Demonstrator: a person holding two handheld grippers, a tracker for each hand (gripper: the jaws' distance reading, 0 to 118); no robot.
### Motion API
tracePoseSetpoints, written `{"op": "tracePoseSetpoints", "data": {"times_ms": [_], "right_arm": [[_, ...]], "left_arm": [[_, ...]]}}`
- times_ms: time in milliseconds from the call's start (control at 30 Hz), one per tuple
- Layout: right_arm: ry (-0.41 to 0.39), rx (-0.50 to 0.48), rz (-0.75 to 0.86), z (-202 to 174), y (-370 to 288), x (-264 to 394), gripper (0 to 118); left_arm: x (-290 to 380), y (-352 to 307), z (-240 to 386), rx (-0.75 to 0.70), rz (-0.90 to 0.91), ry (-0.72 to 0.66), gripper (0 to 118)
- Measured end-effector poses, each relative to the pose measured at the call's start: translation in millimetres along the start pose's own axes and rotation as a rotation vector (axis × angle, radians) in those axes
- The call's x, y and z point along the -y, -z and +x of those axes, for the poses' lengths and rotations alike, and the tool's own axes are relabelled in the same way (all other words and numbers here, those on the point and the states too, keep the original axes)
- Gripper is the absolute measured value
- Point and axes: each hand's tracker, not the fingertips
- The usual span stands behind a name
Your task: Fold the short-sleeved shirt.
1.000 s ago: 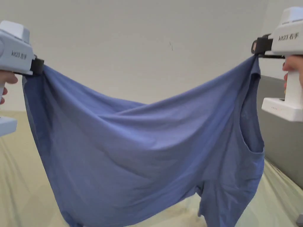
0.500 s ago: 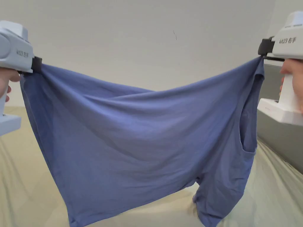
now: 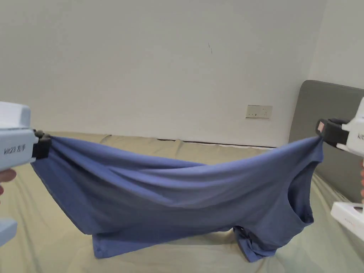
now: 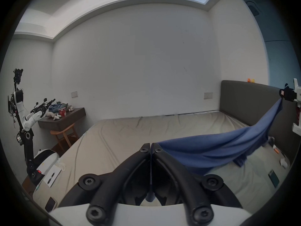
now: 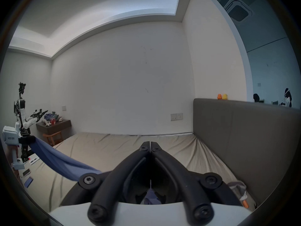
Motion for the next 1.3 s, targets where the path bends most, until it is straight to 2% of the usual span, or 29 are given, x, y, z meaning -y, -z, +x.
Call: {"op": "tracePoseSetpoints", "data": {"times_ms": [100,133,167,300,333,400,500,533,600,633,667,700,733,767,800,833,900,933,967,1000,1033,1067,1100,1133,1167,1200,1233,1267,1300], "right_arm": [[0.005,-0.042,-0.087,1.3,-49.4,50.5,0],[0.041,-0.043,-0.146,2.6,-66.2,74.7,0],[0.018,-0.050,-0.148,3.3,-82.8,99.1,0],[0.052,-0.060,-0.408,0.7,-127.6,208.8,0],[0.080,-0.056,-0.472,-1.1,-136.4,241.8,0],[0.054,-0.042,-0.647,0.2,-142.4,297.1,0],[0.093,0.016,-0.771,-0.3,-154.1,344.2,0],[0.092,0.052,-0.752,0.2,-155.5,340.6,0],[0.105,0.069,-0.603,1.7,-159.0,314.0,2],[0.101,0.066,-0.546,-1.2,-163.2,300.4,27],[0.052,0.067,-0.511,-7.4,-165.6,288.3,63],[0.034,0.062,-0.463,-14.2,-168.8,278.4,98],[0.036,0.024,-0.406,-21.3,-173.5,269.5,118],[0.038,-0.031,-0.353,-33.0,-181.3,260.0,118],[-0.011,-0.044,-0.253,-39.5,-187.9,247.6,118],[0.014,-0.070,-0.257,-49.0,-191.3,245.0,118],[-0.054,-0.079,-0.219,-68.5,-200.0,239.9,114],[-0.093,-0.104,-0.184,-74.4,-205.6,236.8,100],[-0.126,-0.121,-0.128,-77.8,-211.8,233.3,70],[-0.156,-0.132,-0.084,-80.1,-216.7,230.6,18],[-0.200,-0.116,-0.017,-86.2,-221.2,230.6,0],[-0.167,-0.073,-0.046,-87.1,-219.4,237.6,0],[-0.154,-0.033,-0.001,-80.9,-226.2,242.6,0],[-0.124,-0.123,-0.045,-76.2,-224.4,245.3,0],[-0.002,-0.135,-0.215,-74.5,-220.1,254.5,0],[-0.128,-0.088,-0.078,-75.3,-223.5,249.7,0],[-0.101,-0.080,-0.128,-72.7,-224.7,259.6,0],[-0.121,-0.093,-0.134,-70.6,-224.0,262.3,0],[-0.101,-0.096,-0.209,-73.2,-217.2,261.8,0]], "left_arm": [[53.3,-44.8,-0.9,0.036,-0.054,-0.010,0],[76.2,-59.5,0.6,0.032,-0.069,-0.021,0],[98.2,-72.6,2.3,0.069,-0.126,0.002,0],[193.3,-109.8,18.6,0.110,-0.331,0.013,0],[219.4,-115.0,23.3,0.122,-0.396,0.009,0],[261.6,-117.9,27.6,0.136,-0.500,-0.039,0],[297.0,-116.4,28.9,0.110,-0.586,-0.025,0],[294.1,-114.9,28.9,0.128,-0.585,-0.031,0],[280.7,-112.5,30.6,0.118,-0.543,-0.012,3],[271.1,-116.3,34.9,0.081,-0.474,0.001,29],[263.4,-120.5,39.0,0.069,-0.414,0.006,62],[252.5,-127.4,48.7,0.053,-0.361,0.016,88],[242.4,-135.6,57.1,0.037,-0.307,0.025,101],[232.4,-144.1,64.0,0.044,-0.252,0.027,100],[224.7,-151.7,69.7,0.066,-0.208,0.024,100],[217.1,-163.0,80.7,0.077,-0.164,0.007,100],[209.7,-179.8,91.3,0.083,-0.070,-0.009,99],[208.6,-186.2,96.3,0.090,-0.038,0.007,89],[210.7,-189.4,100.6,0.099,-0.027,0.036,67],[211.5,-193.0,103.3,0.098,-0.013,0.057,35],[214.4,-193.1,105.8,0.080,-0.028,0.069,0],[216.3,-191.8,106.3,0.075,-0.043,0.081,0],[223.5,-186.3,104.0,0.072,-0.063,0.077,0],[223.9,-183.7,99.0,0.088,-0.078,0.064,0],[223.4,-180.9,94.4,0.124,-0.115,0.051,0],[224.1,-178.0,89.5,0.104,-0.128,0.046,0],[228.4,-172.0,82.8,0.081,-0.162,0.039,0],[231.1,-167.7,75.5,0.075,-0.188,0.033,0],[235.8,-159.9,65.5,0.081,-0.253,0.042,0]]}}
